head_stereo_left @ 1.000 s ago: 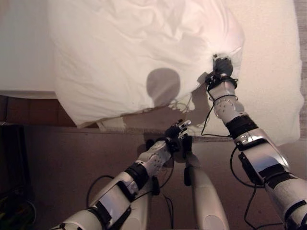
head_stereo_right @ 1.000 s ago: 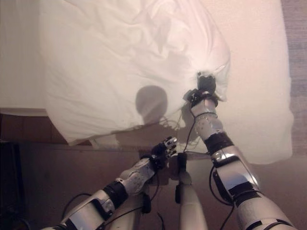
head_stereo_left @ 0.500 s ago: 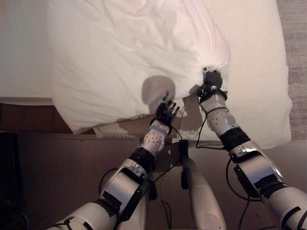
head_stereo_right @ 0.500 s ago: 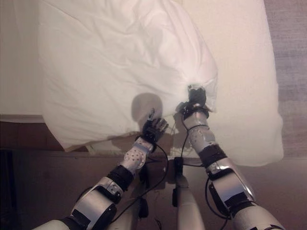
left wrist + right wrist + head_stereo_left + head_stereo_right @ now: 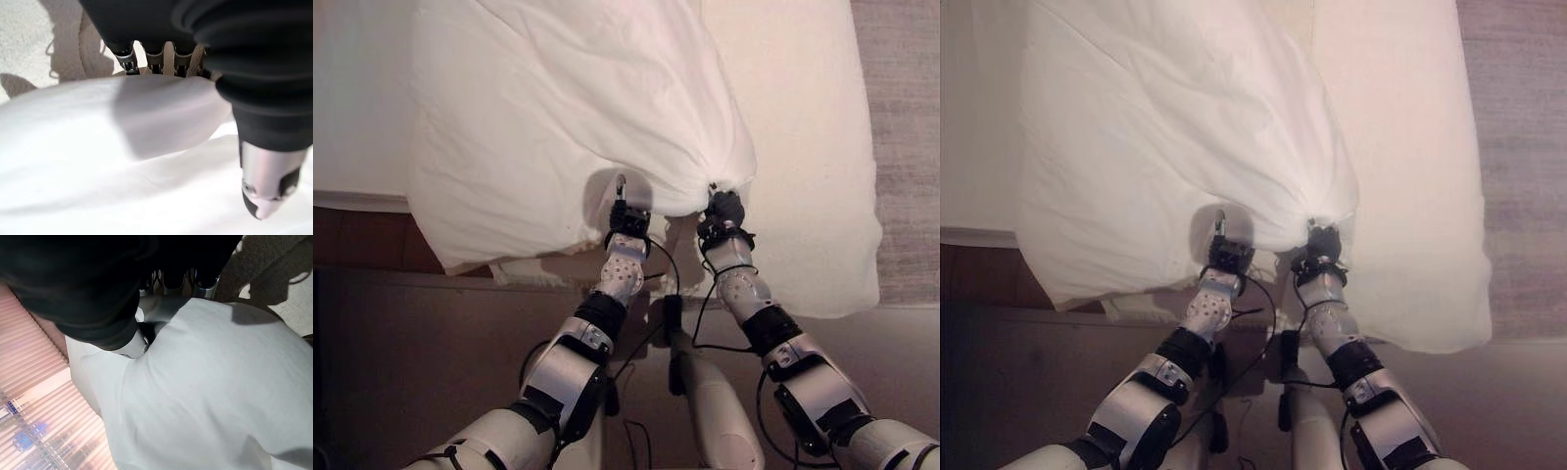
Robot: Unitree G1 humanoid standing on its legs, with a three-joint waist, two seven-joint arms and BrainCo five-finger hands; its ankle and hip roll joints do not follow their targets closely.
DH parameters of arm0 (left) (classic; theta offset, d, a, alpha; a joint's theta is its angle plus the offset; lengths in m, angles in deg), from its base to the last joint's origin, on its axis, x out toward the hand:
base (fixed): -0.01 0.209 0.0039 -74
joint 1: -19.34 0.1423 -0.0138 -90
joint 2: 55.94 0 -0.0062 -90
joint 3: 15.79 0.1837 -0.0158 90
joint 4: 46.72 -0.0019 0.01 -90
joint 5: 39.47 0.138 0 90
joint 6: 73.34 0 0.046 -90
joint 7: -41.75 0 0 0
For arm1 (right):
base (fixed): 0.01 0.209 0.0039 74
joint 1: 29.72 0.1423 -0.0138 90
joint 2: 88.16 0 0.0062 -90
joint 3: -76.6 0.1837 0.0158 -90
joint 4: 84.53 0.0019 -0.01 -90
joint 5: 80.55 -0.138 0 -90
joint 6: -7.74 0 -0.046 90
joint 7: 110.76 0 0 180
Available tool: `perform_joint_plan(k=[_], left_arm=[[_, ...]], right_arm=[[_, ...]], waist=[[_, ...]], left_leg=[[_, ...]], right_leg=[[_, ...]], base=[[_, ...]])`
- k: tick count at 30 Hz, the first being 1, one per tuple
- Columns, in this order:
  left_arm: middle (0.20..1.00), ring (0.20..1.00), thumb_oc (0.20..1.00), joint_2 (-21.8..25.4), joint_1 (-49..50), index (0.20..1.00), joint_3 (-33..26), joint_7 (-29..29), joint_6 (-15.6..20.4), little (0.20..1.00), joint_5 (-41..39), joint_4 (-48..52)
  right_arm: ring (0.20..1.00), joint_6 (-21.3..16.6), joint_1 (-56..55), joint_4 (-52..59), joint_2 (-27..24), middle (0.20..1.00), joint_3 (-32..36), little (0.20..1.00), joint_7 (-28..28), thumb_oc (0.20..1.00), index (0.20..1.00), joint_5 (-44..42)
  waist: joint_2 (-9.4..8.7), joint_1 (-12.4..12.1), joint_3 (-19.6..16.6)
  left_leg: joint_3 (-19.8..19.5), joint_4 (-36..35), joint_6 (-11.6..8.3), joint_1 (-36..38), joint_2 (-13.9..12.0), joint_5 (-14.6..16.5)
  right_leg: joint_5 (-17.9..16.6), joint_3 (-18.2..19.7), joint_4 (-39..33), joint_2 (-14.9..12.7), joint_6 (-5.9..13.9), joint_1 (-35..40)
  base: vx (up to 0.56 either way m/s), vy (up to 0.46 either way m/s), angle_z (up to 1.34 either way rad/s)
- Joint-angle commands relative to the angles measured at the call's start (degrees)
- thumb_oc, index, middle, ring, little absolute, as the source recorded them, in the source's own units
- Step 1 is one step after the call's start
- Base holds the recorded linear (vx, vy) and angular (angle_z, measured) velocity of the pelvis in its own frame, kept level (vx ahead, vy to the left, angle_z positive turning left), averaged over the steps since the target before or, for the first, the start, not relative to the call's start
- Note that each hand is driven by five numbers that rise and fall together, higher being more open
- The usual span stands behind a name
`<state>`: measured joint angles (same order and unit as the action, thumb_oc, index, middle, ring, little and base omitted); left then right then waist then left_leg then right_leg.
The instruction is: Make the bed
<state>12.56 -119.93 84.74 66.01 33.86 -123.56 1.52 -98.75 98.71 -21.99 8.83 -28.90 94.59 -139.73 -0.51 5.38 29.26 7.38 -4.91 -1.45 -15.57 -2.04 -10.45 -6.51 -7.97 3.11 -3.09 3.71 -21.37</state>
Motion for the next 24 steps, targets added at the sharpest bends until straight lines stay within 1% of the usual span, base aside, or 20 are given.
perform_joint_plan(k=[1, 2, 3, 4, 5, 8, 10, 12, 15, 16, 17, 19, 20, 21, 22, 23, 24], left_arm=[[0.944, 0.944, 0.944, 2.67, -1.93, 0.944, -4.22, -0.2, 4.35, 0.944, 4.72, -0.45], [0.918, 0.918, 0.918, 2.82, -1.47, 0.918, -4.5, -0.3, 4.21, 0.918, 5.27, -0.34], [0.645, 0.645, 0.645, 3.06, -1.05, 0.645, -4.58, -0.24, 3.97, 0.645, 6.04, -0.6], [0.47, 0.47, 0.47, 3.27, -0.5, 0.47, -4.68, -0.31, 3.7, 0.47, 6.57, -0.78], [0.2, 0.2, 0.2, 3.84, 0.63, 0.2, -5.18, -0.28, 3.3, 0.2, 7.98, -1.02], [0.2, 0.2, 0.2, 3.95, 1.91, 0.2, -5.5, -0.56, 3.36, 0.2, 8.91, -0.58], [0.2, 0.2, 0.2, 5.37, 5.24, 0.2, -5.35, -1.19, 2.54, 0.2, 12.7, 0.59], [0.2, 0.2, 0.2, 5.89, 6.54, 0.2, -5.33, -1.12, 2.46, 0.2, 13.87, 1.26], [0.2, 0.2, 0.2, 6.47, 10.63, 0.2, -5.45, -1.38, 2.76, 0.2, 16.13, 4.27], [0.2, 0.2, 0.2, 6.7, 13.4, 0.2, -5.67, -1.81, 2.87, 0.2, 17.03, 5.86], [0.2, 0.2, 0.2, 6.73, 14.9, 0.2, -5.69, -1.96, 3.03, 0.2, 17.5, 7.04], [0.2, 0.2, 0.2, 6.68, 16.53, 0.2, -5.57, -2.26, 3.02, 0.2, 17.84, 8.46], [0.2, 0.2, 0.2, 6.51, 18.62, 0.2, -5.1, -2.82, 3.21, 0.2, 18.42, 10.72], [0.2, 0.2, 0.2, 6.47, 18.86, 0.2, -4.98, -2.76, 3.21, 0.2, 18.47, 10.89], [0.2, 0.2, 0.2, 6.61, 19.98, 0.2, -5.04, -3.25, 3.17, 0.2, 18.66, 11.81], [0.2, 0.2, 0.2, 6.9, 22.69, 0.2, -4.39, -4.06, 3.13, 0.2, 19.67, 15.01], [0.2, 0.2, 0.2, 6.89, 22.75, 0.2, -4.35, -4.01, 3.12, 0.2, 19.7, 15.1]], right_arm=[[0.2, -6.02, -7.96, 4.46, 0.95, 0.2, 5.13, 0.2, -0.31, 0.2, 0.2, -0.97], [0.2, -6.4, -9.02, 4.84, 1.43, 0.2, 5.22, 0.2, -0.47, 0.2, 0.2, -1.53], [0.2, -6.57, -9.63, 4.95, 1.63, 0.2, 5.25, 0.2, -0.7, 0.2, 0.2, -1.71], [0.2, -6.63, -10.33, 5.25, 1.87, 0.2, 5.23, 0.2, -0.92, 0.2, 0.2, -1.88], [0.2, -6.79, -11.56, 5.55, 2.41, 0.2, 5.18, 0.2, -1.25, 0.2, 0.2, -2.22], [0.2, -6.5, -12.93, 5.79, 2.62, 0.2, 5.07, 0.2, -1.59, 0.2, 0.2, -1.79], [0.2, -5.29, -14.83, 4.74, 1.74, 0.2, 5.38, 0.2, -1.82, 0.2, 0.2, 0.39], [0.2, -4.85, -15.46, 4.14, 1.56, 0.2, 5.66, 0.2, -2.04, 0.2, 0.2, 0.8], [0.2, -3.76, -17.3, 2.42, 0.97, 0.2, 6.37, 0.2, -2.63, 0.2, 0.2, 1.49], [0.2, -2.94, -18.6, 1.55, 0.94, 0.2, 6.34, 0.2, -3.44, 0.2, 0.2, 1.61], [0.2, -2.5, -19.41, 1.15, 0.79, 0.2, 6.51, 0.2, -3.68, 0.2, 0.2, 1.84], [0.2, -2.19, -20.0, 0.74, 0.77, 0.2, 6.7, 0.2, -3.93, 0.2, 0.2, 1.92], [0.2, -1.75, -20.73, 0.1, 0.85, 0.2, 7.01, 0.2, -4.38, 0.2, 0.2, 1.99], [0.2, -1.74, -20.87, 0.11, 0.86, 0.2, 7.03, 0.2, -4.4, 0.2, 0.2, 1.99], [0.2, -1.55, -20.84, -0.4, 0.92, 0.2, 7.03, 0.2, -4.56, 0.2, 0.2, 2.02], [0.2, -1.09, -20.95, -1.51, 1.03, 0.2, 6.68, 0.2, -5.11, 0.2, 0.2, 2.1], [0.2, -1.09, -20.95, -1.53, 1.03, 0.2, 6.7, 0.2, -5.13, 0.2, 0.2, 2.08]], waist=[[-3.27, -0.45, -5.8], [-3.41, -0.46, -6.13], [-3.47, -0.48, -6.38], [-3.51, -0.44, -6.64], [-3.6, -0.48, -7.14], [-3.66, -0.56, -7.51], [-3.5, -0.79, -8.46], [-3.42, -0.96, -8.77], [-2.93, -1.48, -9.67], [-2.51, -2.0, -10.2], [-2.27, -2.26, -10.51], [-1.92, -2.57, -11.1], [-1.36, -3.31, -11.7], [-1.27, -3.16, -11.82], [-1.15, -3.52, -12.14], [-0.65, -4.26, -12.69], [-0.61, -4.2, -12.84]], left_leg=[[1.47, 0.37, -3.44, 2.43, 1.23, 4.94], [1.36, 0.35, -3.44, 2.8, 1.13, 5.09], [1.32, 0.31, -3.4, 3.18, 1.16, 5.21], [1.36, 0.26, -3.35, 3.51, 1.18, 5.37], [1.41, 0.25, -3.28, 4.32, 0.98, 5.63], [1.42, 0.26, -3.19, 5.14, 0.87, 5.85], [1.35, 0.41, -2.97, 6.91, 0.74, 6.32], [1.23, 0.52, -2.83, 7.62, 0.78, 6.63], [0.89, 1.48, -2.62, 9.35, 0.81, 7.38], [0.52, 2.0, -2.68, 10.73, 0.79, 8.02], [0.27, 2.11, -2.75, 11.21, 0.81, 8.07], [-0.22, 2.06, -2.79, 11.29, 0.78, 7.73], [-0.93, 1.82, -3.06, 11.47, 0.81, 7.23], [-1.15, 1.79, -3.07, 11.44, 0.76, 7.18], [-1.65, 1.75, -2.92, 11.52, 0.89, 7.12], [-3.31, 1.82, -2.7, 11.94, 1.31, 7.19], [-3.38, 1.83, -2.68, 11.66, 1.29, 6.98]], right_leg=[[3.87, -0.33, 5.36, -1.12, 3.55, -0.72], [4.18, -0.31, 5.7, -1.08, 3.48, -0.56], [4.4, -0.3, 6.11, -0.99, 3.41, -0.41], [4.57, -0.17, 6.29, -0.9, 3.4, -0.25], [5.17, -0.09, 7.18, -0.79, 3.3, 0.01], [5.71, 0.05, 8.06, -0.73, 3.19, 0.27], [6.92, 0.03, 9.92, -0.78, 2.95, 1.05], [7.42, 0.08, 10.55, -0.84, 2.83, 1.49], [8.43, 0.24, 12.09, -1.05, 2.34, 2.8], [9.48, 0.0, 12.54, -1.28, 2.05, 4.34], [9.78, -0.28, 12.36, -1.3, 1.91, 5.18], [9.38, -0.75, 11.43, -1.23, 1.71, 6.03], [9.36, -1.9, 10.12, -1.49, 1.69, 7.58], [9.21, -2.14, 9.78, -1.46, 1.68, 7.78], [9.08, -2.56, 9.37, -1.42, 1.7, 8.14], [8.93, -3.57, 8.41, -1.75, 1.82, 9.58], [8.57, -3.66, 8.07, -1.71, 1.79, 9.5]], base=[[0.01, -0.029, 0.06], [0.01, -0.025, 0.06], [0.02, -0.018, 0.06], [0.03, -0.022, 0.04], [0.0, 0.0, 0.0], [0.0, 0.0, 0.0], [0.04, -0.027, -0.01], [0.03, -0.027, 0.02], [0.06, -0.038, 0.02], [0.05, -0.071, 0.02], [0.05, -0.08, 0.11], [-0.01, -0.06, 0.23], [-0.02, -0.053, 0.28], [-0.01, -0.072, 0.28], [0.0, -0.031, 0.33], [-0.01, -0.029, 0.26], [-0.01, -0.003, 0.27]])
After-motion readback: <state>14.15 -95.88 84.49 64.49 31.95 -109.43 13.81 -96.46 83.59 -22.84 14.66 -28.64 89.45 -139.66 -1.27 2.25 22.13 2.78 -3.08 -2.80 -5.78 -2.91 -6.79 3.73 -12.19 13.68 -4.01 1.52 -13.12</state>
